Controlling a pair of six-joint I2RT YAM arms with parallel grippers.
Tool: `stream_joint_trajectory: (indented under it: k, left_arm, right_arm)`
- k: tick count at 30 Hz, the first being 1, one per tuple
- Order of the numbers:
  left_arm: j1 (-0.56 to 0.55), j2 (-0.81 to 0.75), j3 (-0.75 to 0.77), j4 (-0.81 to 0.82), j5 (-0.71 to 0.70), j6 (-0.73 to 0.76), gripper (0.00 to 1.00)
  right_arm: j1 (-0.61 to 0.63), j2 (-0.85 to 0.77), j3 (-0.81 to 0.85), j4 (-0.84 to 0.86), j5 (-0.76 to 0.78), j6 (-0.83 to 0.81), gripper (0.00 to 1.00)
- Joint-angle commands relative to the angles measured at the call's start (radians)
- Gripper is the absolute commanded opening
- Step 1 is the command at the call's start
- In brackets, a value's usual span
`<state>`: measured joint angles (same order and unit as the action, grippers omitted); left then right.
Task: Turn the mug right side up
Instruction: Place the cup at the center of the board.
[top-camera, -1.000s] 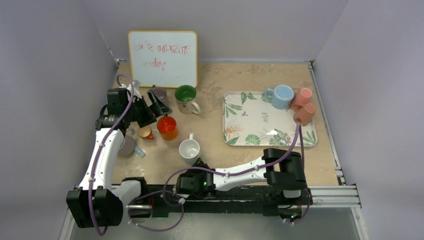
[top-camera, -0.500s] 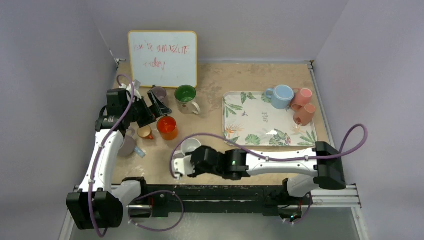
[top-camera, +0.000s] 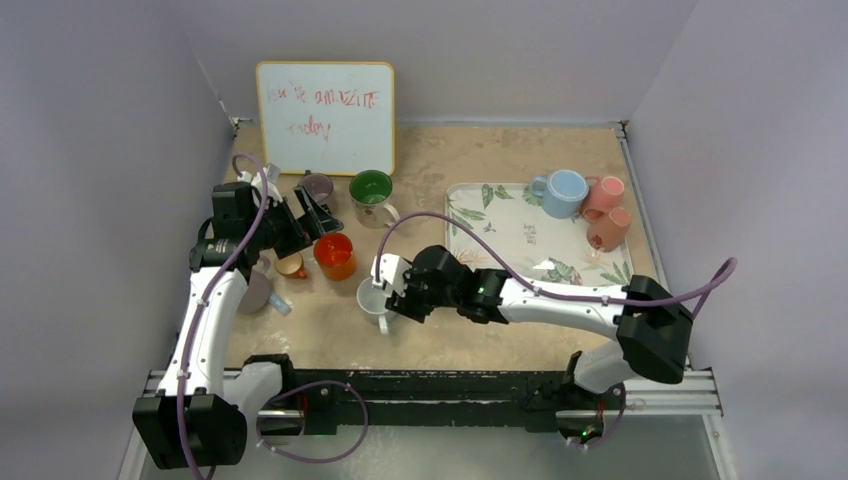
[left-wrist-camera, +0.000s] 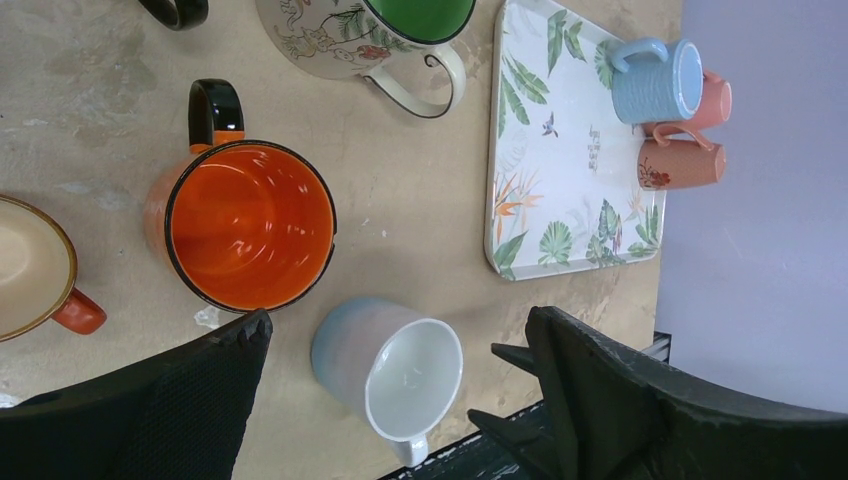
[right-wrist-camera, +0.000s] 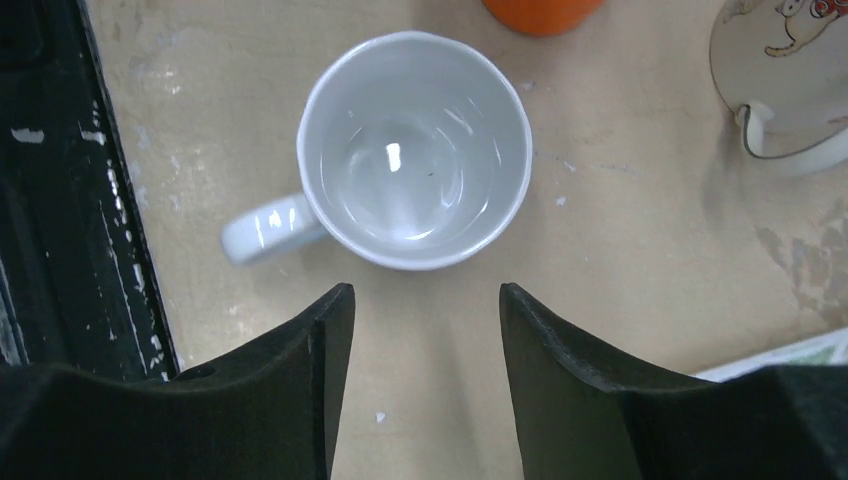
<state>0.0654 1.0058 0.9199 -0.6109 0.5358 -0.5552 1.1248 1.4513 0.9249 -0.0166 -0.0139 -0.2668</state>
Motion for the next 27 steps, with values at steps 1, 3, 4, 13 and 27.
stream_joint_trajectory:
  k: [1, 3, 4, 13, 27]
  left_arm:
    - [0.006, -0.005, -0.001, 0.026, 0.004, 0.027, 0.98]
    - [0.006, -0.006, -0.003, 0.026, 0.005, 0.026, 0.98]
    - [0.007, -0.004, -0.003, 0.026, 0.005, 0.026, 0.98]
    - [0.007, -0.001, -0.002, 0.026, 0.005, 0.026, 0.98]
    - [0.007, -0.004, -0.007, 0.023, 0.006, 0.029, 0.99]
  right_arm:
    - [-0.026, 0.04, -0.026, 0.165, -0.119, 0.035, 0.58]
    - [-0.027, 0.071, -0.011, 0.166, -0.123, 0.03, 0.58]
    - [-0.027, 0.087, -0.001, 0.164, -0.125, 0.026, 0.58]
    - [-0.027, 0.203, 0.075, 0.198, -0.215, 0.002, 0.57]
    - [0.006, 0.34, 0.192, 0.308, -0.327, 0.067, 0.57]
